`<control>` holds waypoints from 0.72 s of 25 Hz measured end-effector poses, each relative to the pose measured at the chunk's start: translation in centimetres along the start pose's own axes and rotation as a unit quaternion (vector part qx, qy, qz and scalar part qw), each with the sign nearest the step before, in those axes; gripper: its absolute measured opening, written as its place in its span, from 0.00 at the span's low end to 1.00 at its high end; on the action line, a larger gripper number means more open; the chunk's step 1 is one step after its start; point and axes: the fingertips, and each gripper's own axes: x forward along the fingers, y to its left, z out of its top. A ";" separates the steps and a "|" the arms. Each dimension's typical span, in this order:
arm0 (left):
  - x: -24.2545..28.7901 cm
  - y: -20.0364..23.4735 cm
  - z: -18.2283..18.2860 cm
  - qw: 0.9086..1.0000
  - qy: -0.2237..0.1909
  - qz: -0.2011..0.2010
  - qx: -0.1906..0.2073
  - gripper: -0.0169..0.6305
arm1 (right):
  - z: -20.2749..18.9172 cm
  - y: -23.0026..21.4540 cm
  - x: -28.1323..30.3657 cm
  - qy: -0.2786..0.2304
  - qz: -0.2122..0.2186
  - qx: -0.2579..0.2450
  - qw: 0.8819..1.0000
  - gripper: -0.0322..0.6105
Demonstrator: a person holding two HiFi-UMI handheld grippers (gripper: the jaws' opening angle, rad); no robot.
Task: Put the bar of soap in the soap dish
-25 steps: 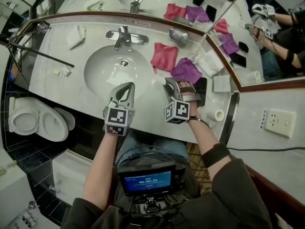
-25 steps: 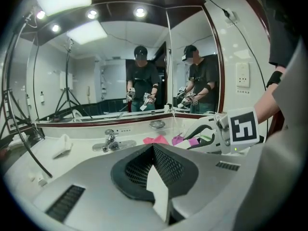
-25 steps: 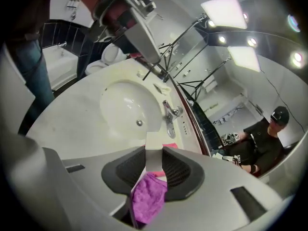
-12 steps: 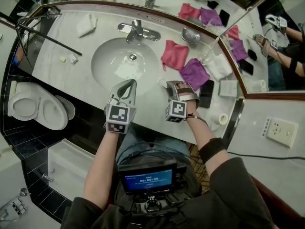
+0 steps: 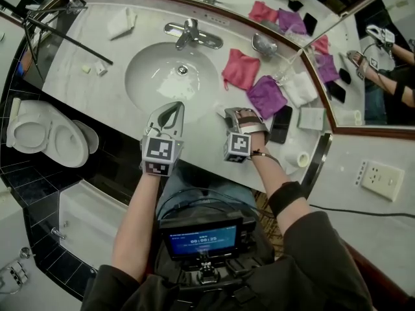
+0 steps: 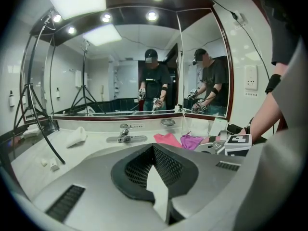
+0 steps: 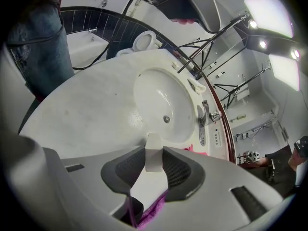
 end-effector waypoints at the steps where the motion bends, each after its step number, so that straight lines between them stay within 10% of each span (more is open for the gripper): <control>1: 0.0 -0.1 0.0 1.000 0.000 0.000 -0.001 0.03 | 0.1 0.3 0.0 -0.001 0.006 -0.002 1.000 0.26; 18: 0.2 -0.3 0.3 1.000 -0.006 -0.007 -0.005 0.03 | -1.1 0.4 -1.0 -0.006 0.023 0.028 0.999 0.38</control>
